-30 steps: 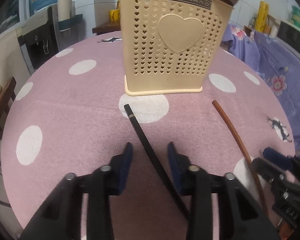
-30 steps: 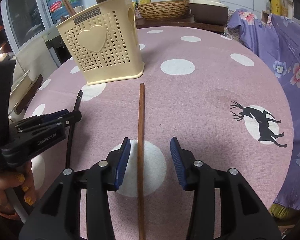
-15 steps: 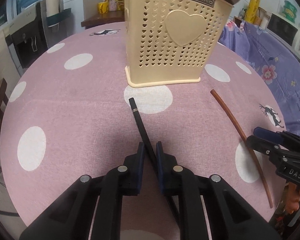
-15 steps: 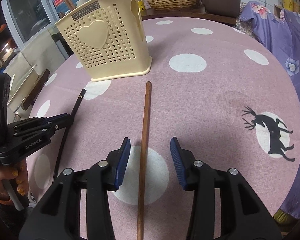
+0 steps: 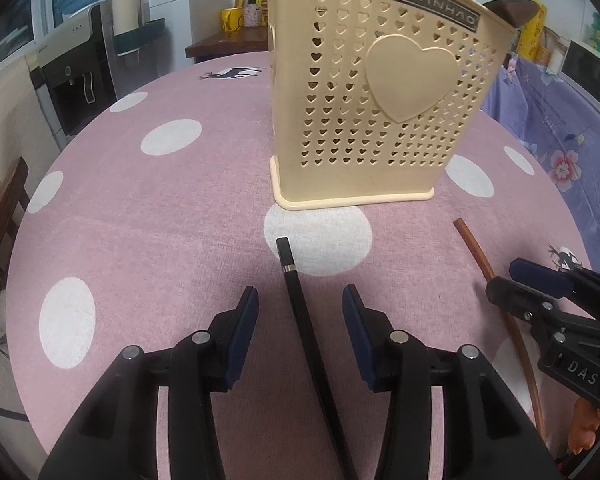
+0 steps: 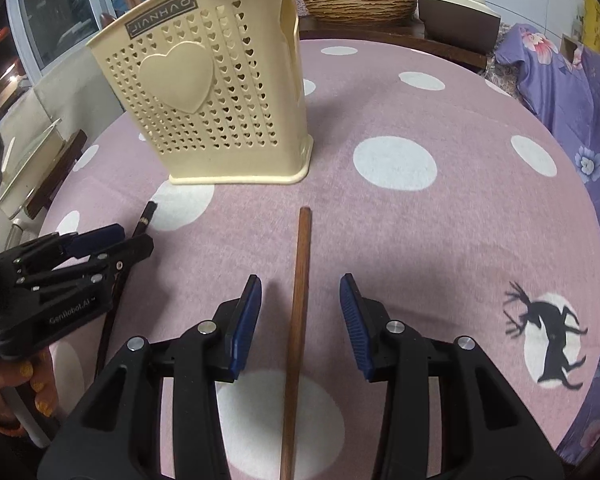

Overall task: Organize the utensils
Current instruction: 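Grasp the black chopstick with the left gripper while the right gripper holds the brown chopstick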

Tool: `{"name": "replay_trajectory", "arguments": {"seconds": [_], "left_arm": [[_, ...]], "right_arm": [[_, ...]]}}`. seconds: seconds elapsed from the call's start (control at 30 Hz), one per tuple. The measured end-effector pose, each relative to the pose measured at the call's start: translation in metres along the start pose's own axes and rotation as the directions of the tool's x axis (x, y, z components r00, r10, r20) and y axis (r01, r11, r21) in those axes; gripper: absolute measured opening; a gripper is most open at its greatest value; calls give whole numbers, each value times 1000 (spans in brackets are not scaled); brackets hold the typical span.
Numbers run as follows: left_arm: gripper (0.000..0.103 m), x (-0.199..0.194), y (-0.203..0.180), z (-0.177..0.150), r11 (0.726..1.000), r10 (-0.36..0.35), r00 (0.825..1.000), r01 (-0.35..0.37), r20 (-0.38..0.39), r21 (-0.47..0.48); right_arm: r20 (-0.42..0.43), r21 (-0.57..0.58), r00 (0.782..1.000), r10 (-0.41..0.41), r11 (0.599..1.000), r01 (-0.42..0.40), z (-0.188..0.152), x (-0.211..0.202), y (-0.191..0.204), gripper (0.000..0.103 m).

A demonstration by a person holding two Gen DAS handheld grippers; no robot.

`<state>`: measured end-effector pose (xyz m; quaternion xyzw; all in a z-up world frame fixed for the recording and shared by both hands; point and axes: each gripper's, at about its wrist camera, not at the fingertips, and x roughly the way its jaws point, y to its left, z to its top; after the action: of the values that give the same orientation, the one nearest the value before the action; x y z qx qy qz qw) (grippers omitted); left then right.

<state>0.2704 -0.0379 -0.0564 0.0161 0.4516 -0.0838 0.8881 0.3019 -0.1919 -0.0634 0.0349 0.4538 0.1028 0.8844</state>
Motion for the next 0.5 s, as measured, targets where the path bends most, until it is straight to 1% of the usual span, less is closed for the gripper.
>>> {"name": "replay_trajectory", "arguments": {"seconds": [0.03,0.1,0.23,0.3,0.37,0.43,0.5], "left_arm": [[44,1,0,1,1000,6,1000,-6,2,2],[44,3,-2,2,1000,15,1000,-15,8,6],[44,6,-5,3,999,36,999,-36,18,21],[43,7,-7,4,999,44,999,-45,21,31],[42,9,-9,5,998,53,998,-54,23,43],[38,10,-10,6,997,55,998,-56,24,45],[34,11,-11,8,997,58,998,-59,24,44]], "right_arm": [[0,-2,1000,-4,1000,4,3,3,1,39],[-12,-14,1000,-4,1000,4,7,10,4,33],[3,-39,999,-32,999,32,13,16,9,29],[7,-45,999,-41,998,41,14,18,9,24],[12,-50,999,-53,997,54,15,19,9,19],[13,-48,998,-59,997,59,16,19,8,16],[17,-42,998,-67,997,68,16,19,7,10]]}}
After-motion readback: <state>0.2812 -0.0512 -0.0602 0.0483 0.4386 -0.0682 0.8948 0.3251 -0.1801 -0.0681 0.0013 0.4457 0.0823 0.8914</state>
